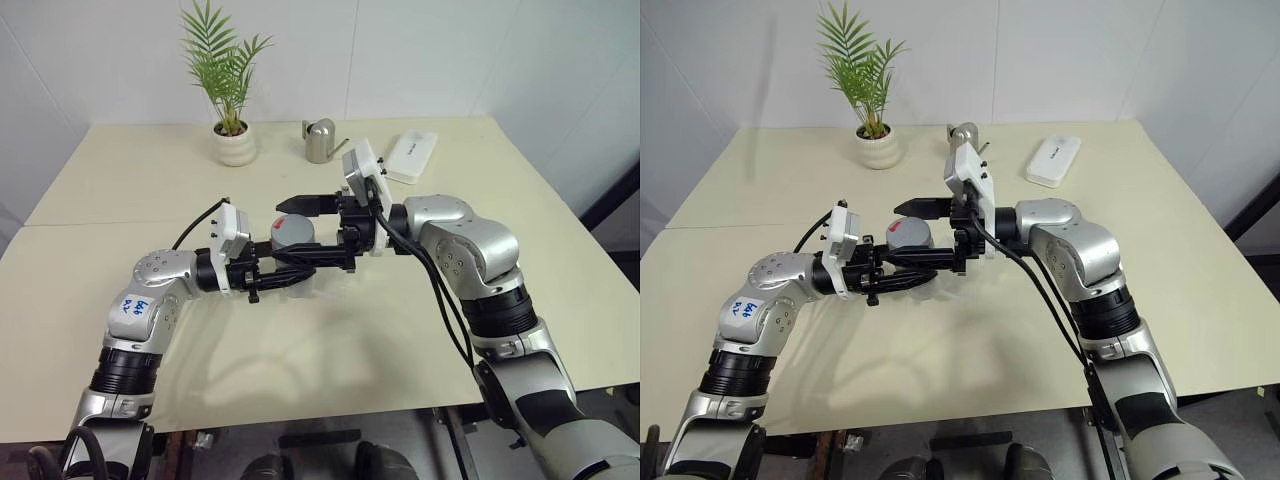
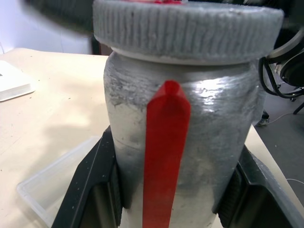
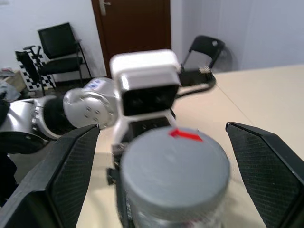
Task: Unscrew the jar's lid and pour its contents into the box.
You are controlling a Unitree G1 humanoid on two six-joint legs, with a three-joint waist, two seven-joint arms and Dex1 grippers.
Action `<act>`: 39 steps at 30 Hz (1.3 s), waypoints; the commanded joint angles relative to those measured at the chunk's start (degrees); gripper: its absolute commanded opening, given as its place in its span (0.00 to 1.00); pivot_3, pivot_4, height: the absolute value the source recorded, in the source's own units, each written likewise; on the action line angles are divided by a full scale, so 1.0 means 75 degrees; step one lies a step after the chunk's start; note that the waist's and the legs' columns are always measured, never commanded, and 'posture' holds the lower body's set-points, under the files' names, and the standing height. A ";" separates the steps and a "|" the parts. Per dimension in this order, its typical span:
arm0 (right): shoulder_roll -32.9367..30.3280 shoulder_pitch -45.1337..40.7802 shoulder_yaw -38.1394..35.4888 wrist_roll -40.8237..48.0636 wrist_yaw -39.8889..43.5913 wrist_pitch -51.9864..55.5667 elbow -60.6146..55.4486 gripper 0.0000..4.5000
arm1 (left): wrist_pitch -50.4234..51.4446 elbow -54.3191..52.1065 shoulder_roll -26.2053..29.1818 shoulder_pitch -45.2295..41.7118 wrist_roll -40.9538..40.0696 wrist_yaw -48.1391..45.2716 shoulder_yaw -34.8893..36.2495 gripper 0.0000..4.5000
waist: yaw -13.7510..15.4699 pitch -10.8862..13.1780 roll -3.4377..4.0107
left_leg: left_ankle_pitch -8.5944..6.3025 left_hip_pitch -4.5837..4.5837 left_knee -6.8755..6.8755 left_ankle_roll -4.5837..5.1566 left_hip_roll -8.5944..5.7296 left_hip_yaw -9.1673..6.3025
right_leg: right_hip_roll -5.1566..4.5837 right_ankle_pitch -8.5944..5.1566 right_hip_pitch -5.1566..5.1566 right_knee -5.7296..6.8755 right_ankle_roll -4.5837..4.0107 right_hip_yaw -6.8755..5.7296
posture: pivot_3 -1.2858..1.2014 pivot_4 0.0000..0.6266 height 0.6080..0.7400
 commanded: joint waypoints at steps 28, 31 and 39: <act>-0.1234 0.2311 -0.2110 -0.0453 -0.1782 -0.1766 -0.0253 0.57 | 0.0246 -0.0571 0.0327 0.0548 -0.0464 0.0092 0.0578 0.44 | 0.0074 -0.0003 -0.0005 | -0.0017 -0.0002 -0.0004 0.0011 -0.0018 0.0008 | -0.0007 0.0000 -0.0002 -0.0008 0.0001 0.0006 | 0.52 0.24 1.00; -0.1419 0.3267 -0.2386 -0.1011 -0.1974 -0.2904 0.0468 0.57 | 0.0199 -0.0439 0.0307 0.0540 -0.0442 0.0106 0.0640 0.44 | 0.0077 -0.0003 -0.0005 | -0.0017 0.0000 -0.0010 0.0009 -0.0023 0.0021 | -0.0002 0.0000 -0.0005 -0.0012 0.0002 0.0005 | 0.52 0.24 1.00; -0.1071 0.5108 -0.2801 -0.1403 -0.2437 -0.4380 0.1706 0.57 | 0.0000 0.0040 0.0146 0.0208 -0.0327 0.0137 0.0565 0.44 | 0.0016 -0.0003 -0.0005 | -0.0012 0.0021 0.0007 0.0005 0.0002 0.0056 | 0.0004 0.0000 0.0010 -0.0003 0.0002 0.0018 | 0.52 0.24 1.00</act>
